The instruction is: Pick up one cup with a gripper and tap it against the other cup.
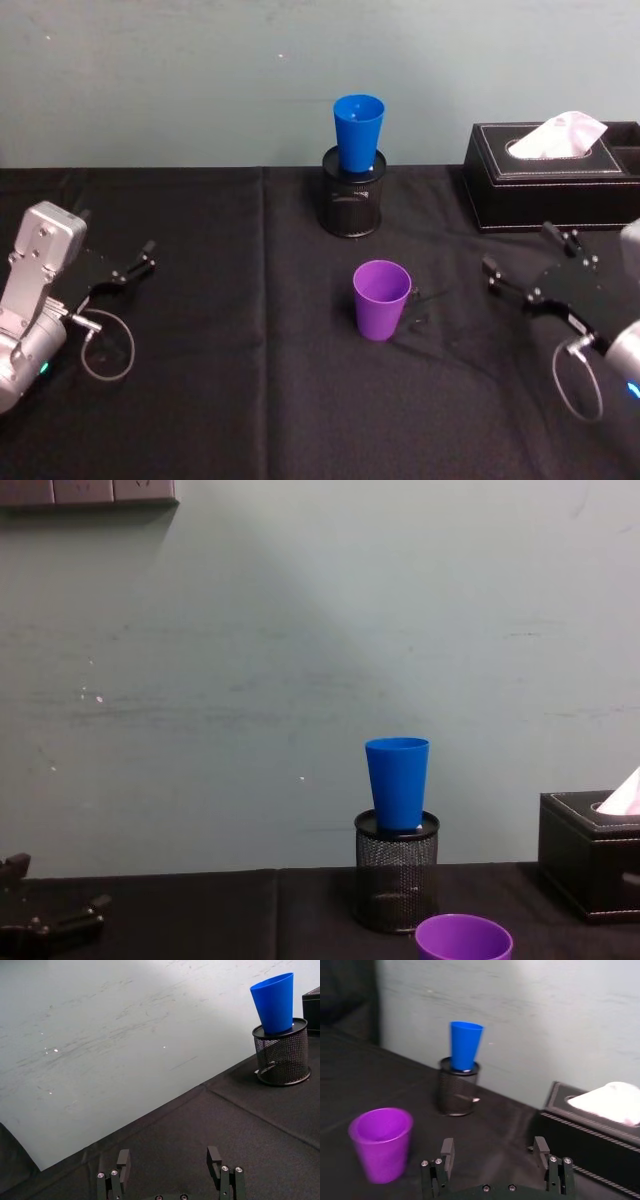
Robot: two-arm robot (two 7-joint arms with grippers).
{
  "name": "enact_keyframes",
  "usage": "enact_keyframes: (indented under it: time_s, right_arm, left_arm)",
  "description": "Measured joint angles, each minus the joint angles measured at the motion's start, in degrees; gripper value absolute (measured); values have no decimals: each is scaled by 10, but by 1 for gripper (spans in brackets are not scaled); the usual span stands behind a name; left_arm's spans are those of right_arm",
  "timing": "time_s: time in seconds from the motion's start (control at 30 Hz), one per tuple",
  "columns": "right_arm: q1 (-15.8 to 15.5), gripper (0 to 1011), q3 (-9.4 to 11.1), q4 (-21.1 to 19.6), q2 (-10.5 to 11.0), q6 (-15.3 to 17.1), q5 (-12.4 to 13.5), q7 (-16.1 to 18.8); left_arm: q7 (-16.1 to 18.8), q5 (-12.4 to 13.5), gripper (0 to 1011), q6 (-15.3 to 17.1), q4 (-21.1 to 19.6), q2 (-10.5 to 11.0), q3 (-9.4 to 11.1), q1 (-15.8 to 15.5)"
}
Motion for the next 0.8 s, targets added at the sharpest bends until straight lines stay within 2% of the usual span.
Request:
enact_keyframes:
  time_s: [0.07,0.2,0.37,0.43,0.5,0.8]
  right_arm:
    - [-11,1003,4,-8,7,-2,13,18]
    - [-37,1003,8,-27,27,-12,42,76]
    - [-40,1003,-2,-24,30,-22,55,131]
    - [-37,1003,-6,-18,26,-23,56,143]
    - [-25,1003,-16,0,12,-24,56,161]
    - [18,1003,-40,59,-30,-22,43,197]
  left_arm:
    - [0,0,1000,0,0,0,0,0]
    - [0,0,1000,0,0,0,0,0]
    - [0,0,1000,0,0,0,0,0]
    - [0,0,1000,0,0,0,0,0]
    - [0,0,1000,0,0,0,0,0]
    - [0,0,1000,0,0,0,0,0]
